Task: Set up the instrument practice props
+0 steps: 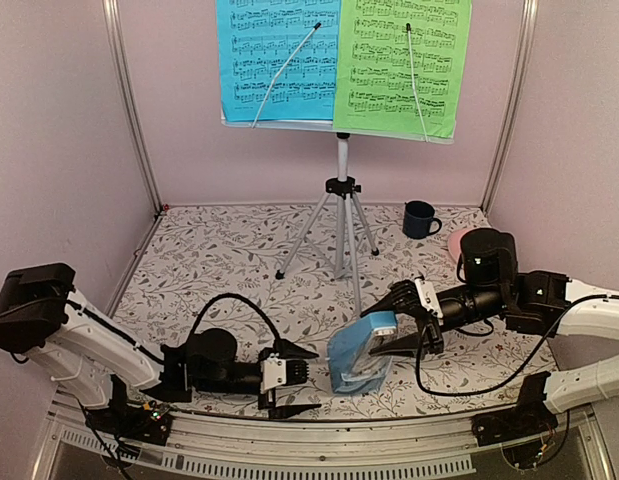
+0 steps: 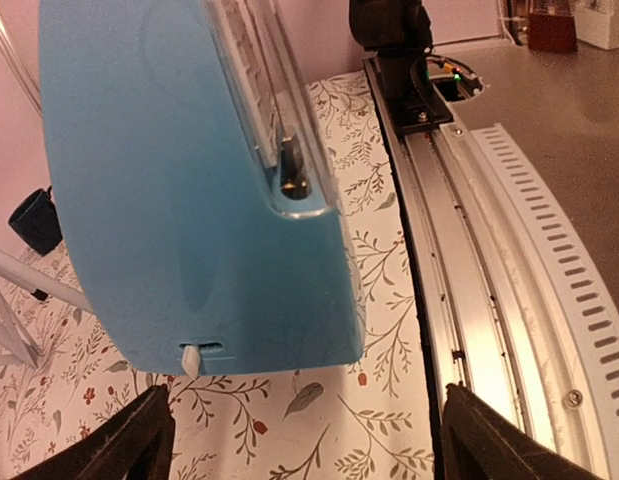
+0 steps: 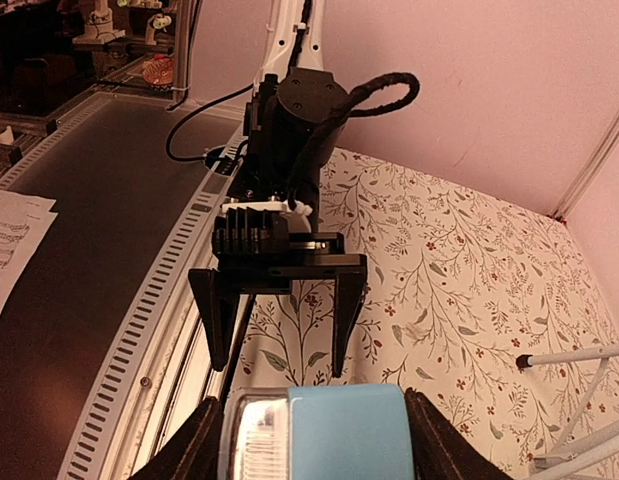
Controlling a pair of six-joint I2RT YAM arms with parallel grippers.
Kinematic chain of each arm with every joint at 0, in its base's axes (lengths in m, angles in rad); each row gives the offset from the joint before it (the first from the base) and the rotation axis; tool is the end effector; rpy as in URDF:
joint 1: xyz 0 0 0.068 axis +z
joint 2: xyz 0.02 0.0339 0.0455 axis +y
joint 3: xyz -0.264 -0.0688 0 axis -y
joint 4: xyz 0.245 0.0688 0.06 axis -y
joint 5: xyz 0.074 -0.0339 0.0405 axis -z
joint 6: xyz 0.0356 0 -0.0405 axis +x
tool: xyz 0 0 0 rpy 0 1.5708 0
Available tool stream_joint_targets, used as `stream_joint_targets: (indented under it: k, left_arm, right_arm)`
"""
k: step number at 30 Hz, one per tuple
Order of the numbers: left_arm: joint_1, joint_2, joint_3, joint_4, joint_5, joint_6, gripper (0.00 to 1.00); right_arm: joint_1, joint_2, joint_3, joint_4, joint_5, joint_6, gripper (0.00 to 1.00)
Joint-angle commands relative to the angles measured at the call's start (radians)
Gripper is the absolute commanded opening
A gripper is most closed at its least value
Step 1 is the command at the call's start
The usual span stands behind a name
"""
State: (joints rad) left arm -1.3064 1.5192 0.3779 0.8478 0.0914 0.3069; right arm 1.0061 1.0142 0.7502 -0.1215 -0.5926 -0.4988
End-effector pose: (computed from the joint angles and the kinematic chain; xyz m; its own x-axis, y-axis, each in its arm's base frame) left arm 0.0668 -0.2593 0.1477 0.2252 0.3193 -0.9205 0.9609 0.0833 0.2640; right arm 0.1056 0.2038 0.2927 0.2910 -0.2822 -0.9142 -0.9548 -0.1460 -0.2588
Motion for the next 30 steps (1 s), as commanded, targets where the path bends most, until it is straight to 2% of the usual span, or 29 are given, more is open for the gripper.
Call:
stream_joint_targets:
  k: [1,6,12,16,21,30]
  left_arm:
    - [-0.015,0.002,-0.031,0.080,-0.065,0.055,0.93]
    - [-0.007,0.011,-0.019,0.041,-0.089,0.108,0.98]
    - [0.015,0.043,0.043,-0.002,-0.035,0.149,0.99]
    - [0.044,0.044,0.087,-0.065,0.063,0.158,0.93]
    - [0.077,0.047,0.102,-0.085,0.120,0.158,0.87]
    - [0.129,0.069,0.138,-0.112,0.175,0.126,0.83]
  right_arm:
    - [0.043,-0.018,0.083,0.036,0.014,-0.052,0.24]
    - [0.079,0.004,0.108,-0.025,0.023,-0.092,0.24]
    - [0.085,0.017,0.133,-0.049,0.017,-0.113,0.23]
    - [0.105,0.031,0.154,-0.087,0.035,-0.140,0.22]
    - [0.126,0.036,0.169,-0.106,0.051,-0.158,0.22]
    - [0.154,0.052,0.188,-0.114,0.060,-0.170,0.21]
